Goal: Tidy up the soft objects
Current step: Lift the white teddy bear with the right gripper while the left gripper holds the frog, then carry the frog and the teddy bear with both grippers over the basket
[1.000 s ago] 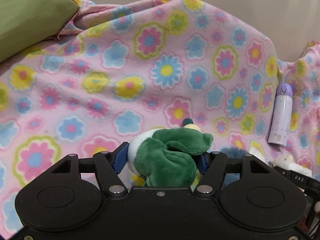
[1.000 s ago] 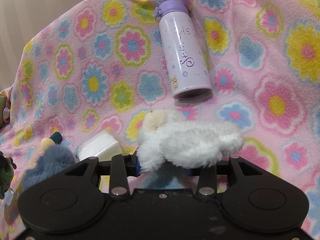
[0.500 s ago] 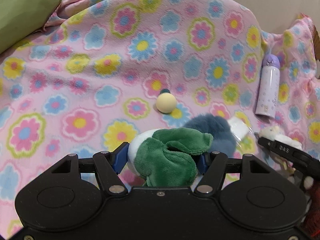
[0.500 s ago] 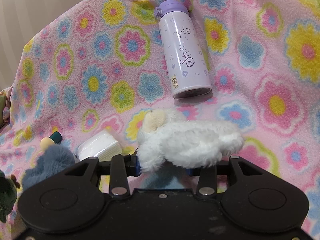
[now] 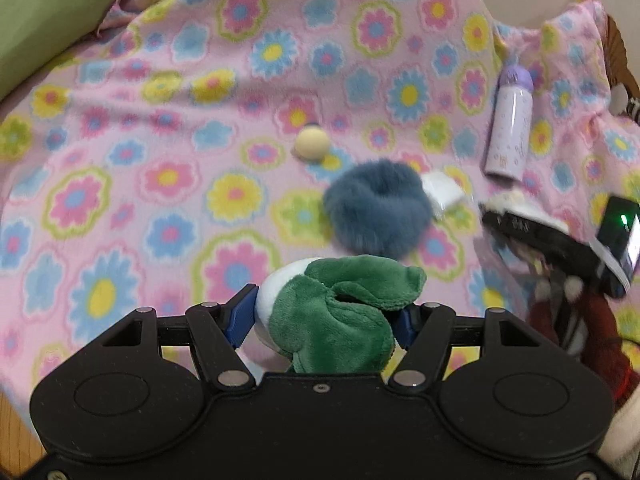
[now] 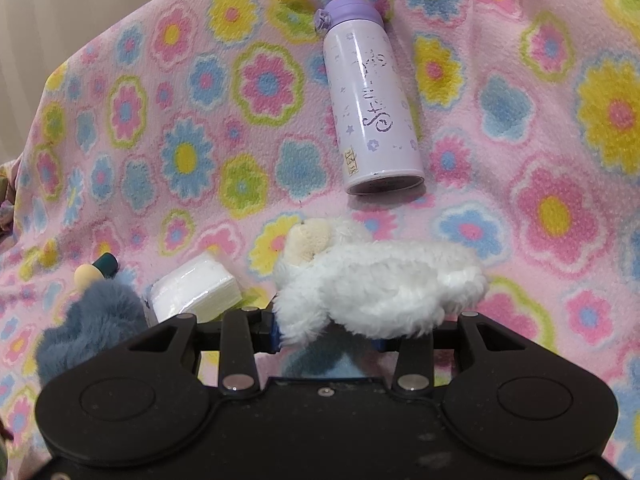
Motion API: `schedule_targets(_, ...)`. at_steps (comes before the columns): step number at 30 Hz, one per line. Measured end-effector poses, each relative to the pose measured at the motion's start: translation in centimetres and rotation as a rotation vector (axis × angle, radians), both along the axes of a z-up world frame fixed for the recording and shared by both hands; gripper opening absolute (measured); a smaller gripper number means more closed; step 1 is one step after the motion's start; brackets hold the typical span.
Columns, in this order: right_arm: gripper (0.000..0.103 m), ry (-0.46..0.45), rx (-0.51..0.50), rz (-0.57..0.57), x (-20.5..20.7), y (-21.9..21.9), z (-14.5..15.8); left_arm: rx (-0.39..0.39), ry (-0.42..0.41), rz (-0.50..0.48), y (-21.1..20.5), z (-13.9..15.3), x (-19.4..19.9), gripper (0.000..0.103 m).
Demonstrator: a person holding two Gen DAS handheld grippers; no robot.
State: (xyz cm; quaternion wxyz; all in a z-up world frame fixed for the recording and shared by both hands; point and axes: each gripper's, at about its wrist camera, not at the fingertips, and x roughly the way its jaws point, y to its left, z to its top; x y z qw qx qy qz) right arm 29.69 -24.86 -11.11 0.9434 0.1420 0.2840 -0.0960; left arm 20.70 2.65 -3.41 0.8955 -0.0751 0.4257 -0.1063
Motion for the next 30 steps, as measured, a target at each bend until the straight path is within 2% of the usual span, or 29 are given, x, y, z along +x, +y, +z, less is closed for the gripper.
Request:
schedule_targets(4,0.039,0.031,-0.058,0.015,0.2,0.6,0.2,-0.018,0.035,-0.009,0.1,0.1,-1.7,0.062)
schedule_targets(11,0.036,0.076,-0.125,0.037,-0.3,1.1,0.5,-0.013,0.035,-0.012,0.2,0.3,-3.9,0.062)
schedule_targets(17,0.036,0.109,-0.101,0.030,-1.6,0.6,1.8,-0.012,0.058,-0.024,-0.1,0.1,-4.7,0.062)
schedule_targets(24,0.036,0.071,-0.087,0.058,-4.8,0.8,4.8,-0.015,0.062,-0.036,-0.2,0.3,-5.2,0.062)
schedule_targets(30,0.036,0.045,-0.064,0.136,-8.1,2.2,7.8,-0.005,0.092,-0.055,-0.6,0.1,-5.4,0.062)
